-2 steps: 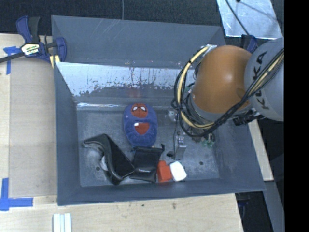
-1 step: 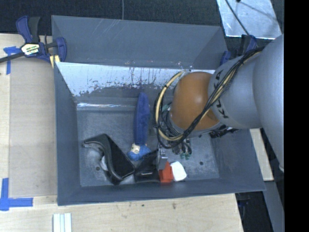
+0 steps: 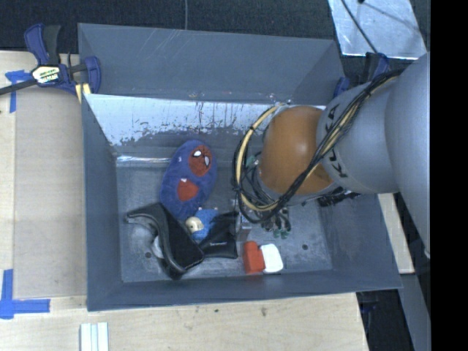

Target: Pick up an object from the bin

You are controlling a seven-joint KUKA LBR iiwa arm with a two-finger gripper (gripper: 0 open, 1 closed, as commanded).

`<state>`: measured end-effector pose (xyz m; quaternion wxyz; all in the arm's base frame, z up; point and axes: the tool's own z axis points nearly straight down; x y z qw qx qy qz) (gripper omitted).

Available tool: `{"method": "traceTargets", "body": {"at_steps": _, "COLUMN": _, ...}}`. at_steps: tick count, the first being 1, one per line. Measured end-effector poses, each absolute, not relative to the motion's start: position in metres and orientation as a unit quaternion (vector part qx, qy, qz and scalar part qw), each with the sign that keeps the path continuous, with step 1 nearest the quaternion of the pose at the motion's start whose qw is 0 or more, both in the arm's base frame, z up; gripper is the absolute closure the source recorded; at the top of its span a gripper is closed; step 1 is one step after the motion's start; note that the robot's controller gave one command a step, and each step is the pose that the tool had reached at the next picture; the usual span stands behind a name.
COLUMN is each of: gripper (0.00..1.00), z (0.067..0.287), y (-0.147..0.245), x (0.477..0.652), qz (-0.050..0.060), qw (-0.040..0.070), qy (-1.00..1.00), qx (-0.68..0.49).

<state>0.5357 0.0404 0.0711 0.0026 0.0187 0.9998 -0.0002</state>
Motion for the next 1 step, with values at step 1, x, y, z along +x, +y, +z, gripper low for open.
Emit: {"method": "traceTargets", "body": {"at_steps": 1, "gripper": 1.00, "z": 0.2025, "y": 0.0082, "x": 0.5016, "qz": 0.000, "qw": 0.005, "qy": 1.000, "qx": 0.029}}
